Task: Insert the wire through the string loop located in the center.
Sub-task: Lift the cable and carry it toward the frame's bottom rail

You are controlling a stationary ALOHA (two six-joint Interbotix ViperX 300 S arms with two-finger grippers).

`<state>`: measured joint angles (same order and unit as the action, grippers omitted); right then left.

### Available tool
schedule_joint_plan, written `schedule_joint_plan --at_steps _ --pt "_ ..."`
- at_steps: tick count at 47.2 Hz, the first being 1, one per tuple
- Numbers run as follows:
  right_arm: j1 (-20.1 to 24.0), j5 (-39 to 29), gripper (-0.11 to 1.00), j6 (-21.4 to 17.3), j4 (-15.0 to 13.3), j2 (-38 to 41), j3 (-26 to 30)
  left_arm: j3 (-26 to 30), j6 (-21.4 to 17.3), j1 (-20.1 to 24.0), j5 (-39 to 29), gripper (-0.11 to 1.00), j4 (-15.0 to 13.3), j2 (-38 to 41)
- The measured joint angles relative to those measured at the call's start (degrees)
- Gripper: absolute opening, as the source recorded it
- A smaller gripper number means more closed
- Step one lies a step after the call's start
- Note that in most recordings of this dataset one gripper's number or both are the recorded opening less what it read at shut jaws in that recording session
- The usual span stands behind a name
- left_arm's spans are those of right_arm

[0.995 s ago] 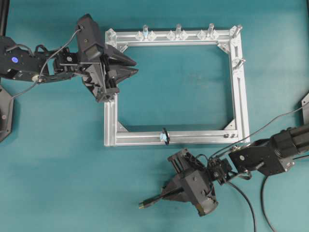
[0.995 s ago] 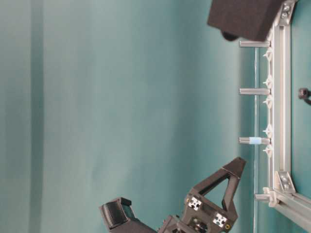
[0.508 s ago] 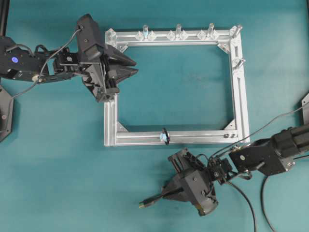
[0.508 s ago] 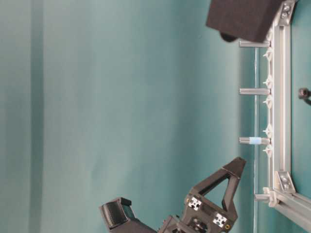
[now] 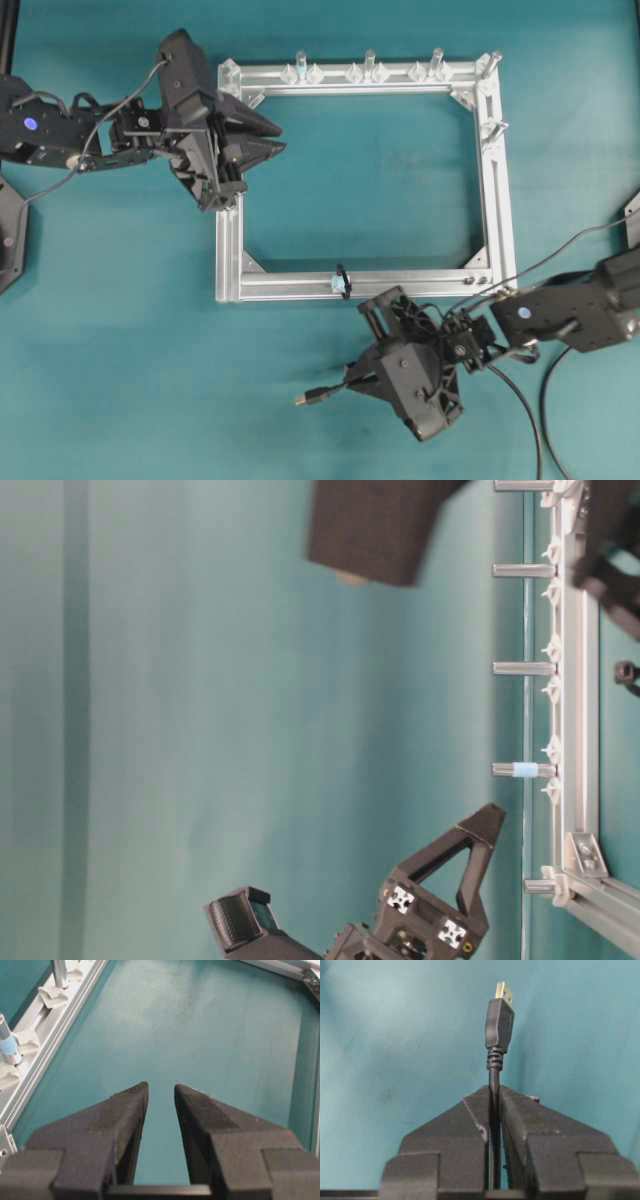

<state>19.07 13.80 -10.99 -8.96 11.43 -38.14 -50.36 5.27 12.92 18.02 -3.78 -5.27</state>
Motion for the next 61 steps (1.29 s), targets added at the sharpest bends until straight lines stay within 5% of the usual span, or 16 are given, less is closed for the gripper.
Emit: schedule_joint_plan --at_steps 31,61 --pt "0.0 -7.6 0.07 0.0 0.0 -7.9 -0.8 -0.1 0.0 0.0 -0.1 0.31 0.0 -0.3" --pt "-2.1 -11.4 0.07 -0.4 0.8 -17.8 -11.3 0.0 0.0 -0.1 -0.1 0.31 0.0 -0.3"
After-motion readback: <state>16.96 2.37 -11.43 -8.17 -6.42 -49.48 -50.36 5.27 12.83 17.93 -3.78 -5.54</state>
